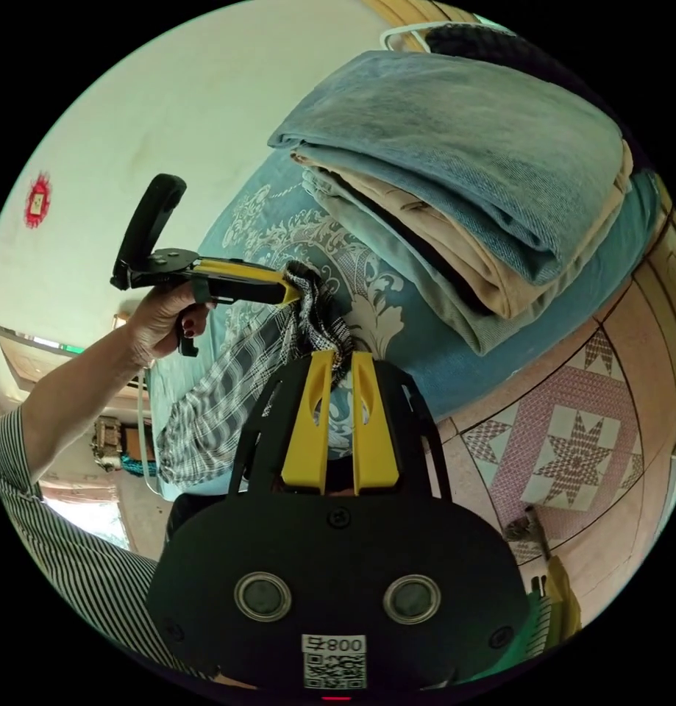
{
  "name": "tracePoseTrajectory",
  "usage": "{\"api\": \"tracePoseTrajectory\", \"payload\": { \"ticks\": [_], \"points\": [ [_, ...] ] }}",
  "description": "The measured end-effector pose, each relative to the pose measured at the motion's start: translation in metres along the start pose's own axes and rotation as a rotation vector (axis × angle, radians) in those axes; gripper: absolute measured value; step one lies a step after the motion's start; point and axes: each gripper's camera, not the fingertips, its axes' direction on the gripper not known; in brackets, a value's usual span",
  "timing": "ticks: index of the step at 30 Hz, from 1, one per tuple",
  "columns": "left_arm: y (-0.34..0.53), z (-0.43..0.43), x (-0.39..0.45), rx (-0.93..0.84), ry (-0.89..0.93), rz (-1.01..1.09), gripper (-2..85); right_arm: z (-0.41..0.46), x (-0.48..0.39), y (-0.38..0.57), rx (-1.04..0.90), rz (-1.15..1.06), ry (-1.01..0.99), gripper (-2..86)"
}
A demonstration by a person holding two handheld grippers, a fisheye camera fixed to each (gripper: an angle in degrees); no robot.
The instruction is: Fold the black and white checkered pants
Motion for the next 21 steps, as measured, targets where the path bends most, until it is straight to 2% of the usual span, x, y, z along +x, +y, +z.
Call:
{"api": "tracePoseTrajectory", "payload": {
  "ticks": [11,21],
  "points": [
    [-0.005,-0.084,0.022,0.072,-0.025,0.046,2.4,-0.015,0.006,0.029,0.064,0.011,-0.083,2.7],
    [0.037,-0.23,0.041,0.227,-0.052,0.12,2.5,-0.033,-0.035,0.061,0.152,-0.138,-0.192,2.5]
  ]
}}
